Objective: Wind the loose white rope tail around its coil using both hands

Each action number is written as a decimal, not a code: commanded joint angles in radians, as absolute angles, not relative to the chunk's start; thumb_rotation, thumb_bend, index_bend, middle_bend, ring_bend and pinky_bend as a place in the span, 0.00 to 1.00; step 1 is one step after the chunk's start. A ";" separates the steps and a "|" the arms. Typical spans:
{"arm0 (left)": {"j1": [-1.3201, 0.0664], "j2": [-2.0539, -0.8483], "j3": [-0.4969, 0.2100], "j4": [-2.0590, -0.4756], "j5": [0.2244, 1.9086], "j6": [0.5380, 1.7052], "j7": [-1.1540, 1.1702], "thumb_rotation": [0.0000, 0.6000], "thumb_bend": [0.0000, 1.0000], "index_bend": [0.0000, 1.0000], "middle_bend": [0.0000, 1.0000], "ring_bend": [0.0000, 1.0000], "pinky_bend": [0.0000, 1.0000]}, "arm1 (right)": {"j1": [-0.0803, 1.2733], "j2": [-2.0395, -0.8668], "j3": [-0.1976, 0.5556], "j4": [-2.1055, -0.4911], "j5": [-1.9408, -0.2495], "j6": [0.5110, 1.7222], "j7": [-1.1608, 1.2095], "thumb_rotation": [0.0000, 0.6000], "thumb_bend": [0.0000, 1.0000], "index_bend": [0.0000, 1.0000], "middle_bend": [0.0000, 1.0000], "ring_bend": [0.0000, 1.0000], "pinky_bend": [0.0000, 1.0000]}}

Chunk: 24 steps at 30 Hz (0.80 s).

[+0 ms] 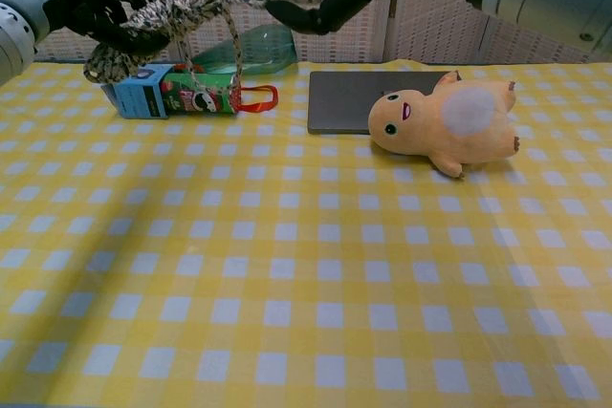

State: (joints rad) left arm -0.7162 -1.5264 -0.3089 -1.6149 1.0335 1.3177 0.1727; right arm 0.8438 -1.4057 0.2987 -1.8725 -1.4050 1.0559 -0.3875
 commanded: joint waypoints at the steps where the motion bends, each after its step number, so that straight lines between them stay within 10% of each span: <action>1: -0.708 -1.542 -0.292 -1.615 1.071 1.327 0.168 1.00 0.66 0.69 0.74 0.64 0.60 | 0.864 -1.416 0.324 -1.869 -1.372 1.054 -0.403 1.00 0.57 0.68 0.21 0.15 0.04; 24: -0.685 -1.608 -0.252 -1.651 1.205 1.307 0.201 1.00 0.66 0.69 0.74 0.64 0.62 | 0.926 -1.457 0.369 -1.814 -1.271 1.074 -0.408 1.00 0.57 0.68 0.21 0.15 0.04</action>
State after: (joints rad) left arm -0.6818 -1.6006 -0.2463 -1.6495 1.2113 1.3146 0.1995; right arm 0.9226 -1.4549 0.3690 -1.8145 -1.2727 1.0722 -0.4042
